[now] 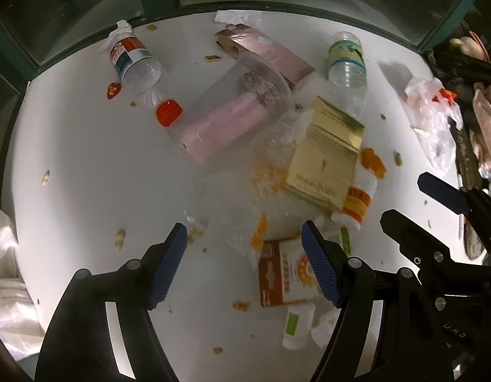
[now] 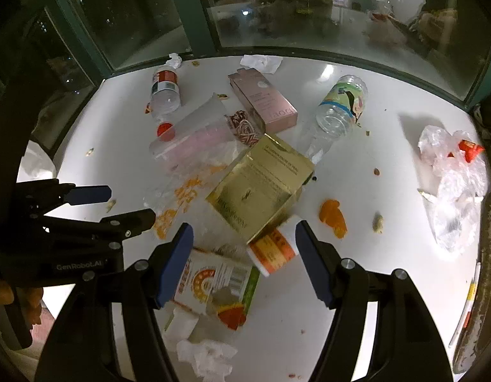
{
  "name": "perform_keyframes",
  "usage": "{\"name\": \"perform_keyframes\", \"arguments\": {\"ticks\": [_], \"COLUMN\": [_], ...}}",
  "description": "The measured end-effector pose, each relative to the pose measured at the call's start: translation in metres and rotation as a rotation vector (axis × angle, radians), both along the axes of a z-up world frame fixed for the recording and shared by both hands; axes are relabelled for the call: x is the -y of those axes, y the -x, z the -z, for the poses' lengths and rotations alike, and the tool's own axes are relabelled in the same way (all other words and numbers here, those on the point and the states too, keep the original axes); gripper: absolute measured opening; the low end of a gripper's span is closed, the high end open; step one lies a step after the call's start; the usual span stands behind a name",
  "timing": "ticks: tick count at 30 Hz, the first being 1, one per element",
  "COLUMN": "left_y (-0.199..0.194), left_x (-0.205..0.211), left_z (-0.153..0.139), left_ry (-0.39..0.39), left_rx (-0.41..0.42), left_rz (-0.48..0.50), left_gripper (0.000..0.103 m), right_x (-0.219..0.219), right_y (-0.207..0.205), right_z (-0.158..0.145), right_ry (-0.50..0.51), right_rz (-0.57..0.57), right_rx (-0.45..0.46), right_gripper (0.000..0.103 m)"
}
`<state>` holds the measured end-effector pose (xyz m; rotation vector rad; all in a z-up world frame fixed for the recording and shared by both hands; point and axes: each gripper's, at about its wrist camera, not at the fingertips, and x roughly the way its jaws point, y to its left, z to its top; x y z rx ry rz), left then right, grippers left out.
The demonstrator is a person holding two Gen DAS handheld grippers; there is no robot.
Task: Collect trash
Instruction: 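Lower both grippers toward the gold box and clear plastic bag of scraps, then grasp the gold box with the right gripper while the left gripper grasps the clear plastic bag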
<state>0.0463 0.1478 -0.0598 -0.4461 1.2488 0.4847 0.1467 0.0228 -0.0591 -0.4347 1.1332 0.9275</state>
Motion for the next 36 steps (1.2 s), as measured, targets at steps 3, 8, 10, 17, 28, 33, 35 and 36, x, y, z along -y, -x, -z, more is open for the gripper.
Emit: {"name": "perform_keyframes", "arguments": {"ticks": [3, 8, 10, 17, 28, 33, 35, 36], "left_y": [-0.008, -0.022, -0.026, -0.034, -0.026, -0.018, -0.015, -0.013], "left_x": [-0.008, -0.019, -0.024, -0.037, -0.056, -0.065, -0.067, -0.068], "left_z": [0.007, 0.017, 0.021, 0.033, 0.057, 0.066, 0.071, 0.073], "left_ry": [-0.01, -0.017, -0.021, -0.015, 0.055, 0.067, 0.075, 0.076], "left_rx": [-0.006, -0.021, -0.025, -0.04, -0.055, -0.067, -0.076, -0.08], "left_rz": [-0.003, 0.003, 0.007, 0.004, -0.04, -0.053, -0.056, -0.056], "left_gripper": [0.071, 0.071, 0.071, 0.071, 0.071, 0.071, 0.071, 0.071], "right_x": [-0.009, -0.021, -0.026, -0.039, -0.051, -0.061, -0.067, -0.069], "right_y": [-0.012, -0.028, -0.033, -0.045, -0.053, -0.053, -0.053, -0.053], "right_z": [0.01, 0.023, 0.03, 0.051, 0.074, 0.079, 0.085, 0.088], "right_ry": [0.014, 0.024, 0.032, 0.052, 0.055, 0.076, 0.102, 0.115], "right_rz": [0.015, 0.055, 0.065, 0.106, 0.15, 0.148, 0.142, 0.14], "right_rx": [-0.013, -0.038, -0.045, -0.085, -0.119, -0.106, -0.114, -0.118], "right_gripper": [0.064, 0.064, 0.064, 0.064, 0.074, 0.082, 0.083, 0.083]}}
